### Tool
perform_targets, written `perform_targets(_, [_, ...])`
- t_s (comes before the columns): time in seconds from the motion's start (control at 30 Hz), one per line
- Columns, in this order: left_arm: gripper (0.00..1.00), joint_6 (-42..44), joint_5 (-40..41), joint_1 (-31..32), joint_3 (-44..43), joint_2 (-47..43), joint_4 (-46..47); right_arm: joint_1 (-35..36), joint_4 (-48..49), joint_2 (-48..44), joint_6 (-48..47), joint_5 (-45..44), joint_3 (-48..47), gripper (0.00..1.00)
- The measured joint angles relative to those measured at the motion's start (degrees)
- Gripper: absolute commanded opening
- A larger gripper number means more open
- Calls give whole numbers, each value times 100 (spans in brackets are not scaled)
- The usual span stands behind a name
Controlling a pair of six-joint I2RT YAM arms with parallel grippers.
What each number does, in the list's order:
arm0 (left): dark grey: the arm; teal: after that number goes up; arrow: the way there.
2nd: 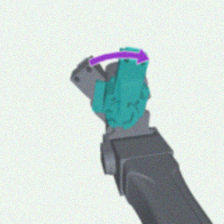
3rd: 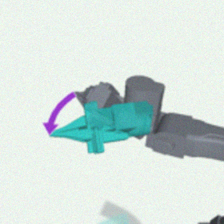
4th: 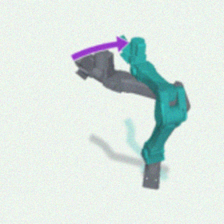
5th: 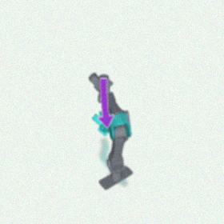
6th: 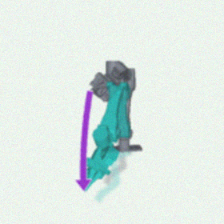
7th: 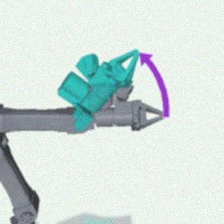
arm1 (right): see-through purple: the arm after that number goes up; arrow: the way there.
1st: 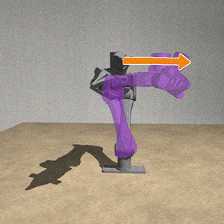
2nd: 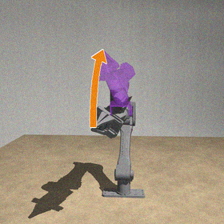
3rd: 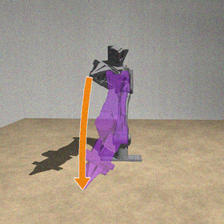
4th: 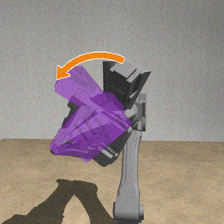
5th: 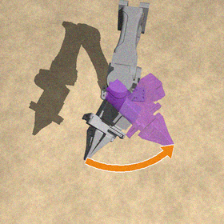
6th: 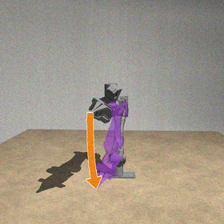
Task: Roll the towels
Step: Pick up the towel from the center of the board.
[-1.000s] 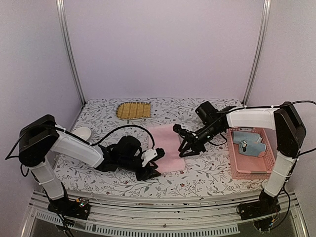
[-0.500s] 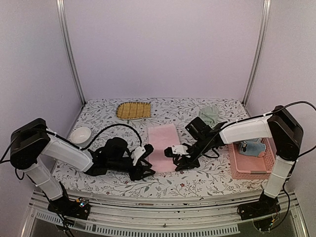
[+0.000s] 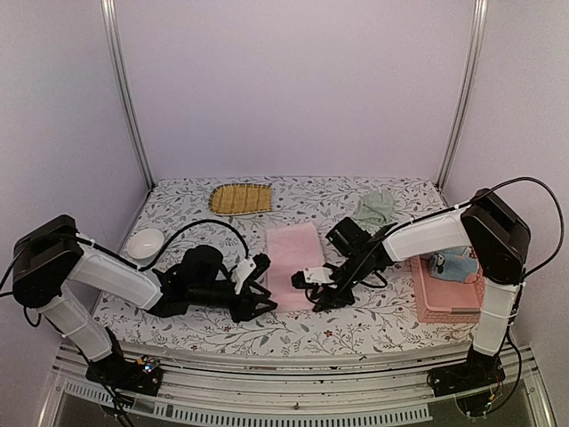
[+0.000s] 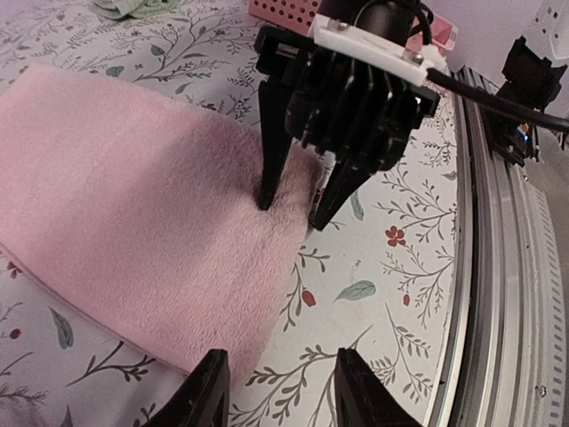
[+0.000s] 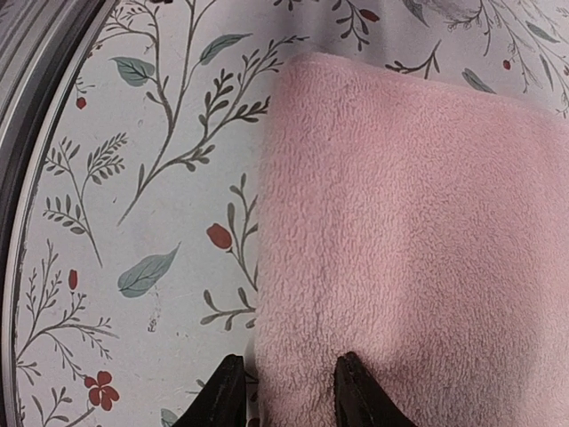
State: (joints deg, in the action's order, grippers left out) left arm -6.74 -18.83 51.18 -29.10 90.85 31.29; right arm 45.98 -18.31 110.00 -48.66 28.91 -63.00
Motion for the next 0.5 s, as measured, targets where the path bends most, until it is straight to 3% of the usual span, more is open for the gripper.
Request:
perform_targets(0.3, [42, 0, 166, -2, 120, -516, -37, 96, -107, 164, 105, -304, -232, 31])
perform_targets(0.5, [42, 2, 330, -4, 260, -756, -46, 162, 50, 175, 247, -595, -229, 12])
